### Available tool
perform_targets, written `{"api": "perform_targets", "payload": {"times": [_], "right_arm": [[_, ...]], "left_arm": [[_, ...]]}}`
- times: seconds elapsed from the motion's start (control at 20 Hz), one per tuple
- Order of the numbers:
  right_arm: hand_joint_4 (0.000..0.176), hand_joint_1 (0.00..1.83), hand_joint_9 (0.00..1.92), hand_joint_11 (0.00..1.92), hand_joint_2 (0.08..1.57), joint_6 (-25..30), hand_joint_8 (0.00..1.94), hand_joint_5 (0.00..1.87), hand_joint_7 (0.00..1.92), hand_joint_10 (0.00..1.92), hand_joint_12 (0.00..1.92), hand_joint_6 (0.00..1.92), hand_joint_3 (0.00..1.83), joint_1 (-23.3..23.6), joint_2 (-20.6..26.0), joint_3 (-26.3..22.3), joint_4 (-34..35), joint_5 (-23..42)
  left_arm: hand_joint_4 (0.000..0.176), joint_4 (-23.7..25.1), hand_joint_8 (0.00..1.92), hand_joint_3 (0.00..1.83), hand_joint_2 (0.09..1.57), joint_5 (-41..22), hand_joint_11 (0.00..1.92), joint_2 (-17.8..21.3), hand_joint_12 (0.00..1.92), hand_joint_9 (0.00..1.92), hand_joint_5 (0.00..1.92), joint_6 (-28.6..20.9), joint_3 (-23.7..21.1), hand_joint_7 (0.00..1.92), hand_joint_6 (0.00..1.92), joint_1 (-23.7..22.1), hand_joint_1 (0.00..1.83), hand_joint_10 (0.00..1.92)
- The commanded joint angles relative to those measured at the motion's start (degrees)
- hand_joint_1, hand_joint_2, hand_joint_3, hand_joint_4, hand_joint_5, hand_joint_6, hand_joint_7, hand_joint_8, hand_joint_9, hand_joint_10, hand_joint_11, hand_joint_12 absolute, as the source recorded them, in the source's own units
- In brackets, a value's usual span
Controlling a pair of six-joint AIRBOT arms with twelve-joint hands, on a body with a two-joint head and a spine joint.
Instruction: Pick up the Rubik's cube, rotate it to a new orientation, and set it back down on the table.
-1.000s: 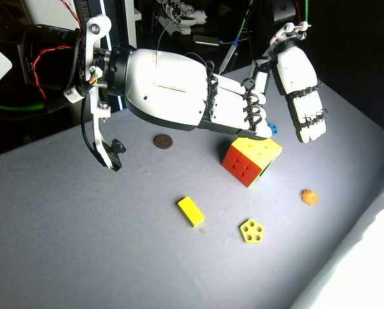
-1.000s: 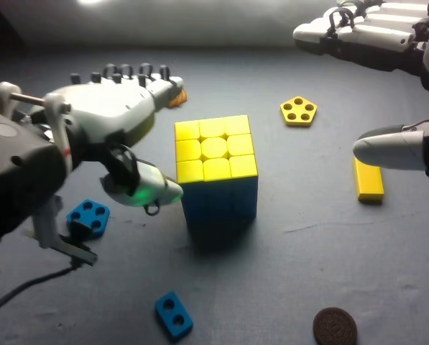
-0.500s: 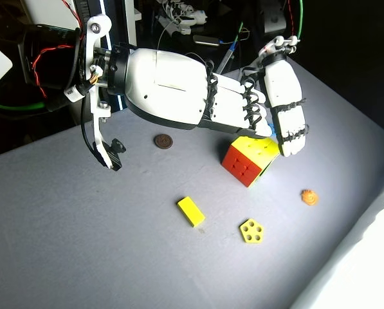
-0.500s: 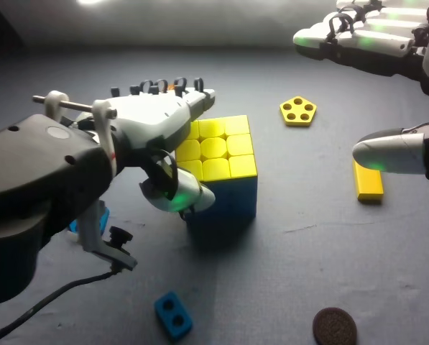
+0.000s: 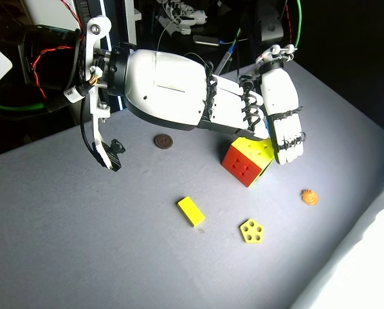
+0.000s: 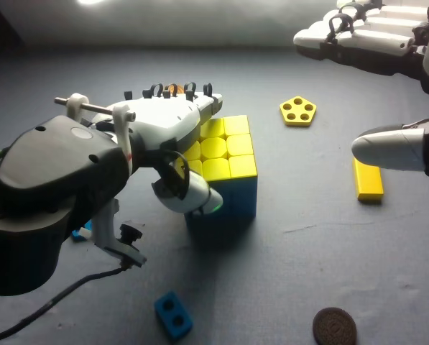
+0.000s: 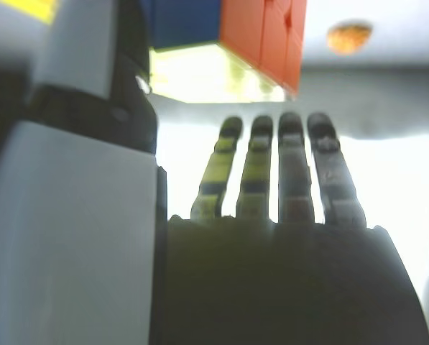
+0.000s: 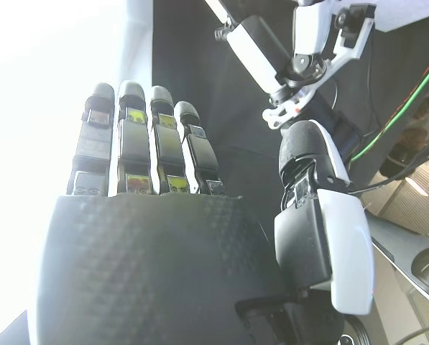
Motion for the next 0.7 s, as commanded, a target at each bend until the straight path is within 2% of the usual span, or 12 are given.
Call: {"api": "perform_targets", "payload": {"times": [0.0, 0.2, 0.25, 0.3, 0.5, 0.65], "right_arm": [[0.0, 0.12, 0.1, 0.01, 1.28, 0.06, 0.01, 0.01, 0.08, 0.01, 0.01, 0.0, 0.0, 0.52, 0.37, -0.36, 1.28, 6.6], [0.0, 0.1, 0.1, 0.02, 1.28, 0.05, 0.01, 0.02, 0.08, 0.01, 0.03, 0.01, 0.0, 0.38, 0.51, -0.6, 1.04, 6.62], [0.0, 0.11, 0.12, 0.0, 1.27, 0.05, 0.0, 0.04, 0.1, 0.01, 0.11, 0.0, 0.0, 0.3, 0.59, -0.68, 0.89, 6.76], [0.0, 0.1, 0.11, 0.0, 1.28, 0.05, 0.0, 0.04, 0.1, 0.0, 0.12, 0.0, 0.0, 0.18, 0.66, -0.75, 0.74, 7.0], [0.0, 0.11, 0.09, 0.0, 1.28, -0.04, 0.0, 0.02, 0.07, 0.0, 0.02, 0.0, 0.0, -0.02, 0.78, -0.79, 0.55, 7.63], [0.0, 0.11, 0.11, 0.0, 1.27, -0.12, 0.0, 0.03, 0.09, 0.01, 0.12, 0.0, 0.0, -0.07, 0.78, -0.84, 0.55, 7.63]], "left_arm": [[0.0, 3.51, 0.0, 0.0, 1.04, -1.63, 0.0, 0.02, 0.0, 0.0, 0.0, 0.02, 0.42, 0.0, 0.0, -0.12, 0.92, 0.0], [0.0, 4.43, 0.0, 0.0, 1.03, -1.27, 0.0, -0.76, 0.0, 0.0, 0.0, 0.02, 2.16, 0.0, 0.0, 0.15, 0.94, 0.0], [0.0, 4.53, 0.0, 0.0, 1.0, -1.06, 0.0, -0.96, 0.0, 0.0, 0.0, 0.02, 2.71, 0.0, 0.0, 0.16, 1.01, 0.0], [0.0, 4.68, 0.0, 0.0, 1.0, -0.89, 0.0, -1.16, 0.0, 0.0, 0.0, 0.02, 3.17, 0.0, 0.0, 0.17, 1.02, 0.0], [0.0, 4.74, 0.0, 0.0, 1.04, -0.66, 0.0, -1.84, 0.0, 0.0, 0.0, 0.04, 4.25, 0.0, 0.0, 0.53, 1.01, 0.0], [0.0, 4.73, 0.0, 0.01, 1.05, -0.66, 0.0, -2.13, 0.0, 0.0, 0.0, -0.08, 4.41, 0.0, 0.0, 1.24, 0.98, 0.0]]}}
